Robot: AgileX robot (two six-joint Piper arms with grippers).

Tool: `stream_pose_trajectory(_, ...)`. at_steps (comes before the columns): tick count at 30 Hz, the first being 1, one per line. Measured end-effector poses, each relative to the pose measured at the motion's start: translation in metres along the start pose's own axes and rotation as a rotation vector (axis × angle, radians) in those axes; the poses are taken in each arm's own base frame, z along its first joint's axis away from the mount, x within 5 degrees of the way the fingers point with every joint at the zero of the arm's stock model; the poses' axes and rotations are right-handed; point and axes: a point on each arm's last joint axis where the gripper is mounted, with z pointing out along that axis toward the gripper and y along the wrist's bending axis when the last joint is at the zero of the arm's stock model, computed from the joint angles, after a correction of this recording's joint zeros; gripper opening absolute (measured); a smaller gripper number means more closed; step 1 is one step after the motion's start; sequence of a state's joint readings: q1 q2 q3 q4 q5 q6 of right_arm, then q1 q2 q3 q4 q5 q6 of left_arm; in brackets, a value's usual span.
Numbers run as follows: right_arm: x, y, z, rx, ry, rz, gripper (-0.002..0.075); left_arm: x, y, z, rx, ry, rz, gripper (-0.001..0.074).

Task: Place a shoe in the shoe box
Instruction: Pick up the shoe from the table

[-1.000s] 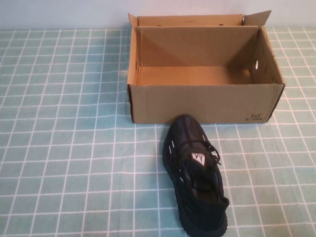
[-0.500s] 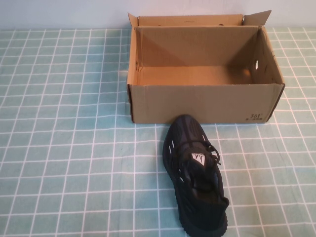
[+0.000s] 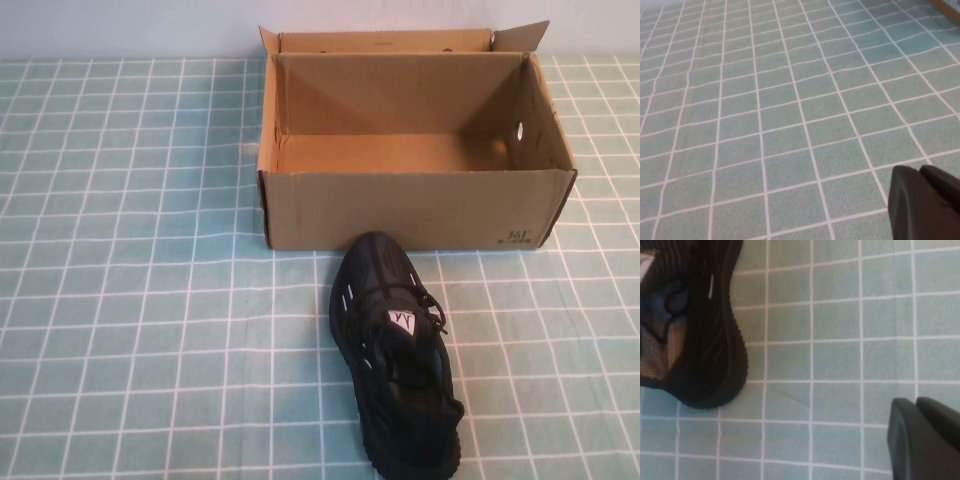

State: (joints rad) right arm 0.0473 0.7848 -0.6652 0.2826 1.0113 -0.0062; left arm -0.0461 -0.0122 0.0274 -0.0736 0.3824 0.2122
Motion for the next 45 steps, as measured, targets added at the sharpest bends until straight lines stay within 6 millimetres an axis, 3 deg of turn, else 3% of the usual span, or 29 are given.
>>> stream_pose_trajectory(4, -0.027, 0.008, 0.018, -0.01, 0.104, -0.085, -0.0007, 0.0, 0.0, 0.0, 0.0, 0.0, 0.0, -0.0003)
stream_pose_trajectory(7, -0.044, 0.026, 0.032, -0.027, 0.166, -0.19, -0.0007, 0.0, 0.0, 0.0, 0.0, 0.0, 0.0, -0.0004)
stream_pose_trajectory(12, -0.058, 0.079, 0.056, -0.076, 0.227, -0.496, -0.0007, 0.0, 0.0, 0.0, 0.0, 0.0, 0.0, -0.0004)
stream_pose_trajectory(17, -0.059, 0.13, 0.071, -0.121, 0.25, -0.763, 0.0005, 0.0, 0.0, 0.0, 0.0, 0.0, 0.0, -0.0004)
stream_pose_trajectory(21, -0.063, 0.152, 0.081, -0.129, 0.252, -0.847, 0.0122, 0.0, 0.0, 0.0, 0.0, 0.0, 0.0, -0.0004)
stream_pose_trajectory(26, -0.071, 0.161, 0.093, -0.138, 0.219, -0.881, 0.0378, 0.0, 0.0, 0.0, 0.0, 0.0, 0.0, -0.0003)
stream_pose_trajectory(28, -0.072, 0.163, 0.1, -0.142, 0.202, -0.91, 0.0445, 0.0, 0.0, 0.0, 0.0, 0.0, 0.0, -0.0003)
stream_pose_trajectory(33, -0.07, 0.169, 0.116, -0.142, 0.19, -0.985, 0.049, 0.0, 0.0, 0.0, 0.0, 0.0, 0.0, -0.0003)
stream_pose_trajectory(45, -0.08, 0.165, 0.153, 0.021, 0.125, -1.169, 0.0498, 0.0, 0.0, 0.0, 0.0, 0.0, 0.0, -0.0004)
